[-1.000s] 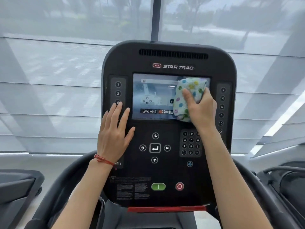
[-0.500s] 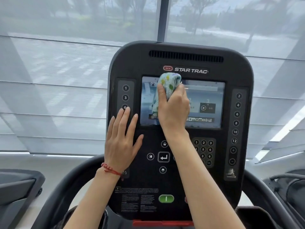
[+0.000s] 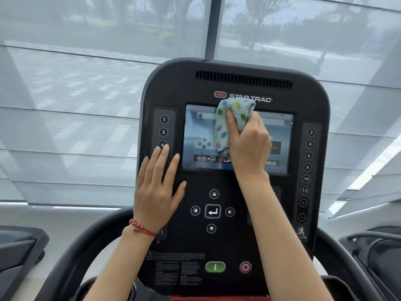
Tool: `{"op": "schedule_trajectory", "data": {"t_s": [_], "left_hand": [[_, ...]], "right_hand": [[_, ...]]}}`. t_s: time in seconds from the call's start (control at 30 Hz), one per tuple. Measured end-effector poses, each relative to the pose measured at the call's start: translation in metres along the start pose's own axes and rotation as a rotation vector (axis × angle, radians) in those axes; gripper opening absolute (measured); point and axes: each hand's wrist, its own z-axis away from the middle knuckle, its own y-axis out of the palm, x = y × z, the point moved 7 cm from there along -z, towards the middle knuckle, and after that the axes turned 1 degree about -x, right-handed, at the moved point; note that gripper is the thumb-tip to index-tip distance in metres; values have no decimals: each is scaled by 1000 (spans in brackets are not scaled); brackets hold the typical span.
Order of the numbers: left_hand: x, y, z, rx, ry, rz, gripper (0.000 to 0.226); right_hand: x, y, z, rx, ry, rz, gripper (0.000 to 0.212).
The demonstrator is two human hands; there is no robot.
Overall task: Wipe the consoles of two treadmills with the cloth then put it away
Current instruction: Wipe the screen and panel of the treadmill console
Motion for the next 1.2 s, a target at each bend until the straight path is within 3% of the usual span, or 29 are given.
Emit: {"op": "schedule_trajectory", "data": {"t_s": [0.23,0.43,0.7,0.87,1.03,1.2], "left_hand": [[1,1,1,-6,12,7,47],[2,1,0,-13,9,9,47],[1,-2,0,13,-1,29,46],[0,-6,10,5,-20,38,44],[2,-8,16,7,-28,28,44],[0,-6,18,9,-35,-1,44]], "right_hand": [[-90,-58,-13,-175,263,140,49],[-90,-50,-7,-187,356,68,47],[-7,1,28,-37,134,-104,38],[43,31,51,-13,-19,-52,45],[43,30,49,-31,-155,70,39],[9,10,40,-103,-156,44,49]]}}
